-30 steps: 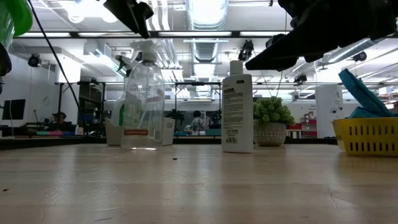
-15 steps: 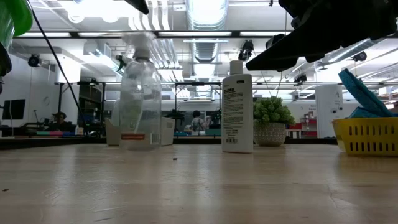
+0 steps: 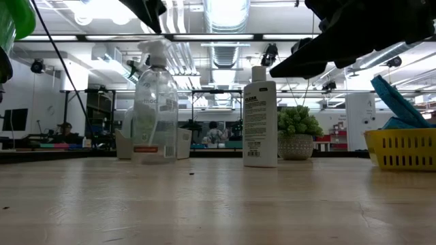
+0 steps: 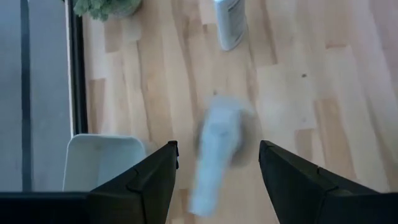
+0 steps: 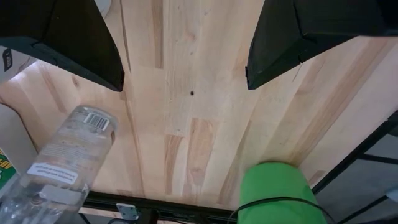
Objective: Pick & Place Kitchen Items
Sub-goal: Put the transparent spray bottle into the gray bin
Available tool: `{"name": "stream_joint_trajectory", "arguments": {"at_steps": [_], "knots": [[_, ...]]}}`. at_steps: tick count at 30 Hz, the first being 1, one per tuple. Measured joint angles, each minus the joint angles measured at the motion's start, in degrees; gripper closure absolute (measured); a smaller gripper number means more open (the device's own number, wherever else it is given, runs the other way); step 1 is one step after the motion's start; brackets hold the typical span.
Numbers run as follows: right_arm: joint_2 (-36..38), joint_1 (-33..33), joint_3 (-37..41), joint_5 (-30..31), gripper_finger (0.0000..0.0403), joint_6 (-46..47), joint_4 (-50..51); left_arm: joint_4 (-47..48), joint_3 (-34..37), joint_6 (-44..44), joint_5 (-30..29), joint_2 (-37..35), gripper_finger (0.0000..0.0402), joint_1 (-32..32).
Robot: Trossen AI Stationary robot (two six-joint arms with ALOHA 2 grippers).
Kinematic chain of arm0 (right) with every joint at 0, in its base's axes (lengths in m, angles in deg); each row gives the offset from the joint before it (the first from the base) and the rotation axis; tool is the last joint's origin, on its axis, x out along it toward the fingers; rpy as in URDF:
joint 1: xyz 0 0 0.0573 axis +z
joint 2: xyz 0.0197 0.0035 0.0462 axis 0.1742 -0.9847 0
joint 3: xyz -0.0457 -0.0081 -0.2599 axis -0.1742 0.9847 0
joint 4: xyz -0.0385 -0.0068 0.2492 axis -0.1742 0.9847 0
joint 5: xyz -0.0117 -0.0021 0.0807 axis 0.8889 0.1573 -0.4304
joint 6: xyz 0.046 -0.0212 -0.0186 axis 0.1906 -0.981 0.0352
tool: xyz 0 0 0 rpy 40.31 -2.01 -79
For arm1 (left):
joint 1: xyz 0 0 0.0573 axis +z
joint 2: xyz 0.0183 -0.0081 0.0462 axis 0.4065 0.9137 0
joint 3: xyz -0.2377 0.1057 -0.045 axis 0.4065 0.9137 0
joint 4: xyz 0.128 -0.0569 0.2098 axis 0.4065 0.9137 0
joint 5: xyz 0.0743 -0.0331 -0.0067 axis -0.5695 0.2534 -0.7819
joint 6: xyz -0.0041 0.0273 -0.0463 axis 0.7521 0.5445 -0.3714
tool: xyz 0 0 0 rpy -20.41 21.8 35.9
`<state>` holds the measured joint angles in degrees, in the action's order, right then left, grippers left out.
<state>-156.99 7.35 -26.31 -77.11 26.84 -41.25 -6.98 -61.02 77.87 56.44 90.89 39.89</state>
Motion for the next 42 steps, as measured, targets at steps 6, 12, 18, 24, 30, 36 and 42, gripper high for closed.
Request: {"name": "stream_joint_trajectory", "arguments": {"at_steps": [6, 12, 18, 24, 30, 36, 42], "knots": [[-0.01, -0.01, 0.00, -0.04, 0.0069, 0.00, 0.18, 0.77, 0.04, 0.74, -0.01, 1.62, 0.0173, 2.82], [-0.01, -0.01, 0.01, -0.04, 0.0069, -0.02, 0.53, -0.50, 0.22, 0.66, -0.01, 2.31, 0.0140, 2.99], [-0.01, -0.01, 0.00, -0.05, 0.0069, -0.02, 0.57, -1.78, 0.24, -1.54, -0.01, 2.31, 0.0102, 2.95], [-0.01, 0.00, 0.00, -0.07, 0.0069, -0.02, 0.66, -1.82, 0.24, -4.22, -0.02, 2.31, 0.0056, 2.95], [-0.01, 0.00, 0.00, -0.07, 0.0069, -0.02, 0.64, -0.58, 0.26, -3.20, -0.02, 2.31, 0.0017, 2.92], [0.00, 0.00, 0.00, -0.07, 0.0069, -0.03, 0.64, 0.76, 0.31, -1.04, -0.02, 2.38, 0.0014, 2.92], [-0.01, 0.00, 0.00, -0.09, 0.0069, -0.02, 0.64, 0.61, 1.33, -1.00, -0.02, 2.76, 0.0015, 2.90]]}}
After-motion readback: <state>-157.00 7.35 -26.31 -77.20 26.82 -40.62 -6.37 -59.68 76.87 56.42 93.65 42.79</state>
